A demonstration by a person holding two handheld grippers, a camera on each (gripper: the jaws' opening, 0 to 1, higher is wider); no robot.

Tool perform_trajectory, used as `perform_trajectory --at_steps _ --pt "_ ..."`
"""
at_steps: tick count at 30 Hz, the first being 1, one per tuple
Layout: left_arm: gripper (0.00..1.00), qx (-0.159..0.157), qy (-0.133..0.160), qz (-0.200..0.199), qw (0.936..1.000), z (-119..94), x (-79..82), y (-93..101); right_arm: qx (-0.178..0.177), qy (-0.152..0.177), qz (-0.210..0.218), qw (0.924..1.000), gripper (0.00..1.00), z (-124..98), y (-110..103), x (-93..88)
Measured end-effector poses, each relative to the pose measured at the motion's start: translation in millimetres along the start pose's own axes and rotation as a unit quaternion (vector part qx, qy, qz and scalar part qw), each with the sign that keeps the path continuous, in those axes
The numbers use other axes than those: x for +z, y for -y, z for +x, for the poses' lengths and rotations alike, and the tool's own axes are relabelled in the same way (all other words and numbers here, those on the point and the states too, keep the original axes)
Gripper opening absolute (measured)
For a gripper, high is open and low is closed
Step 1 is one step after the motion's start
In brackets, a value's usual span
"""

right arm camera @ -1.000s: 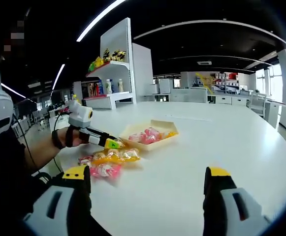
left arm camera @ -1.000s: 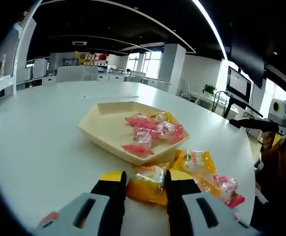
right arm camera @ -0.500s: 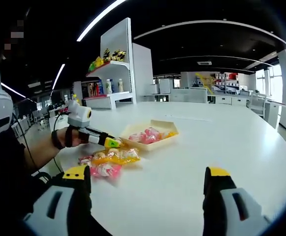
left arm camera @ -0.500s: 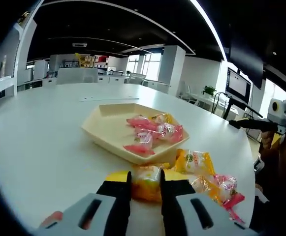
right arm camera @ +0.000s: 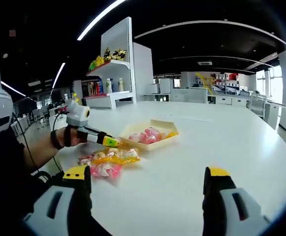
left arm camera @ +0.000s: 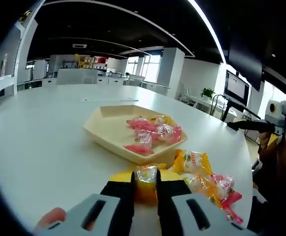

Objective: Pick up the marshmallows scattered on the table and place them into the bowl on the table

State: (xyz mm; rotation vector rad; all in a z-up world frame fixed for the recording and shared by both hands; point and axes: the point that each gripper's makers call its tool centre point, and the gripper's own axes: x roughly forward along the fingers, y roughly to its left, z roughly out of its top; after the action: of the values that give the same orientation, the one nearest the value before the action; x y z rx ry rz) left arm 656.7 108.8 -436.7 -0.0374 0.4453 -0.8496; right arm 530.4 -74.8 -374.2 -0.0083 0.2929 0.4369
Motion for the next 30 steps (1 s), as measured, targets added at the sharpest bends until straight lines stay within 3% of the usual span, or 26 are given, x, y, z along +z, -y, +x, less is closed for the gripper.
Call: perform_trajectory --at_steps 8,16,24,30 --pt "0.16 0.013 0.014 0.023 0.9995 -2 1.2 -4.6 0.002 -0.001 -0.003 1.0000 0.92 0 -3 0.2" --pt "0.17 0.012 0.020 0.030 0.9993 -8 -0.4 -3.3 -0.004 0.001 -0.006 1.0000 0.92 -7 1 2.1" --pt "0.17 0.005 0.053 0.038 0.9979 -17 6.1 0.4 -0.006 0.004 -0.010 0.9999 0.92 -10 -1 6.1" --pt "0.17 0.004 0.053 0.040 0.9978 -23 5.9 -2.5 -0.007 0.005 -0.013 0.9999 0.92 -11 -2 7.7"
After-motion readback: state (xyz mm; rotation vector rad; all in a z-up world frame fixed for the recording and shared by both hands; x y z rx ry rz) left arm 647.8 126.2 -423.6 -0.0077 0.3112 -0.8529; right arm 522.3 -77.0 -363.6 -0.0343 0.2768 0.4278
